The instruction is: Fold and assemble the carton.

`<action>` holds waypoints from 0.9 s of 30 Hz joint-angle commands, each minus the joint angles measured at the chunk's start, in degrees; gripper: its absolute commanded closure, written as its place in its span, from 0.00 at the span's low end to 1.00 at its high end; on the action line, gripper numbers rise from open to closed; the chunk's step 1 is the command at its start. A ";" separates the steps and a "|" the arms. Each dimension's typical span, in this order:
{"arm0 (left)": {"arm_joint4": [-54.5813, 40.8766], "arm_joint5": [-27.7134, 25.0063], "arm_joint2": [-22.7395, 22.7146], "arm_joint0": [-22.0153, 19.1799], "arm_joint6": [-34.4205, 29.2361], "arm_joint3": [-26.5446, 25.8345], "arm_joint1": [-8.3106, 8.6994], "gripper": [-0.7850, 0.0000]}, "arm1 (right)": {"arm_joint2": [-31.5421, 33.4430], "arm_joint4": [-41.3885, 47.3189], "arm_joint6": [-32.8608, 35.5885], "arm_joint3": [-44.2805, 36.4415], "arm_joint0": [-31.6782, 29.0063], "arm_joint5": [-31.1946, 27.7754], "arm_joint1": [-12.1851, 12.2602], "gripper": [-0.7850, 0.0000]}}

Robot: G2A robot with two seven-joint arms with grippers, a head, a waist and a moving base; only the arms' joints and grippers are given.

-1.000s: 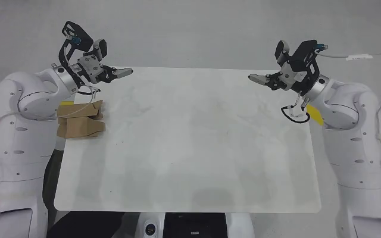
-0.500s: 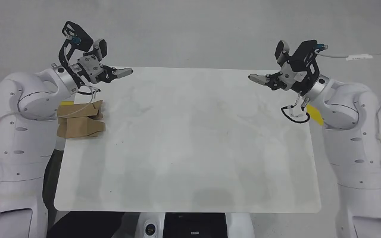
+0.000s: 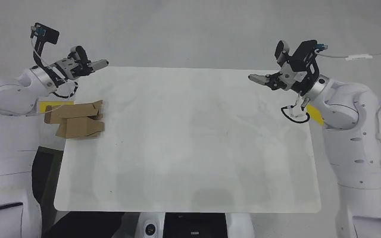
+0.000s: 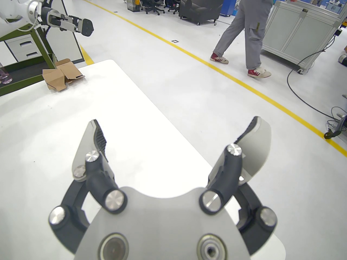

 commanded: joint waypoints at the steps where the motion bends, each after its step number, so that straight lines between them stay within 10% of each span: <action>1: -1.21 -0.32 -0.33 -1.27 -0.64 3.02 0.21 0.00 | 0.00 0.00 0.00 0.00 0.00 0.00 0.00 0.00; 27: -5.65 -0.52 -2.62 -16.15 -5.60 34.96 3.95 0.00 | 0.00 0.00 0.00 0.00 0.00 0.00 0.00 0.00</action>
